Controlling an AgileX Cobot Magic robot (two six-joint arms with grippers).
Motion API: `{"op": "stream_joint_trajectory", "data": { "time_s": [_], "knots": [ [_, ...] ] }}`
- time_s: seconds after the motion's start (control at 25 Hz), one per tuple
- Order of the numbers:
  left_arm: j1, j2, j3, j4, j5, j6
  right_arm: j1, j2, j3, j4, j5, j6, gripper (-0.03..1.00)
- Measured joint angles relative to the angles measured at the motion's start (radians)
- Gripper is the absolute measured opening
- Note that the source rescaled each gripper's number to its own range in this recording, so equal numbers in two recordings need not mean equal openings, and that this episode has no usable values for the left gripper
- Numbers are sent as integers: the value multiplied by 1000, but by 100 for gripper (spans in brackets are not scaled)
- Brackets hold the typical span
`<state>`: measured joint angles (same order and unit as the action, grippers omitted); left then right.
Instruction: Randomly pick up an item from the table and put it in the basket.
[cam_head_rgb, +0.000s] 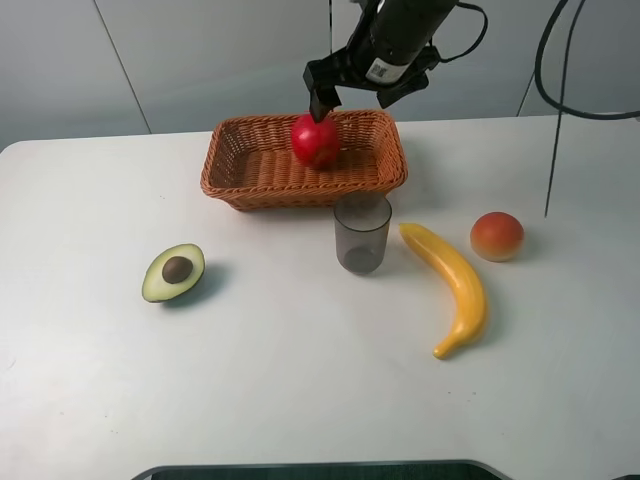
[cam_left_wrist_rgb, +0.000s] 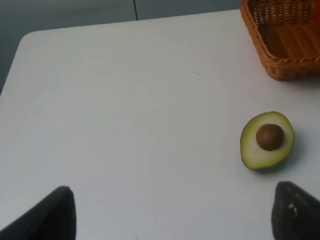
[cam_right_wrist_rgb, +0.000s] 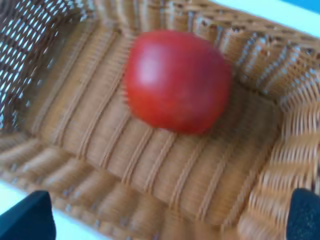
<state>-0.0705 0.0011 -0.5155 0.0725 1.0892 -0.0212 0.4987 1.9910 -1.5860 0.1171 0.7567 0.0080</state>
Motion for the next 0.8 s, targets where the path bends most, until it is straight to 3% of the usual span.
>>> {"op": "stream_joint_trajectory", "data": {
  "time_s": [0.28,0.8],
  "knots": [
    [0,0,0,0,0,0,-118,-132,135,3,114,49,100],
    [0,-1,0,0,0,0,-485,-616,591,-30,148,52,100]
  ]
}}
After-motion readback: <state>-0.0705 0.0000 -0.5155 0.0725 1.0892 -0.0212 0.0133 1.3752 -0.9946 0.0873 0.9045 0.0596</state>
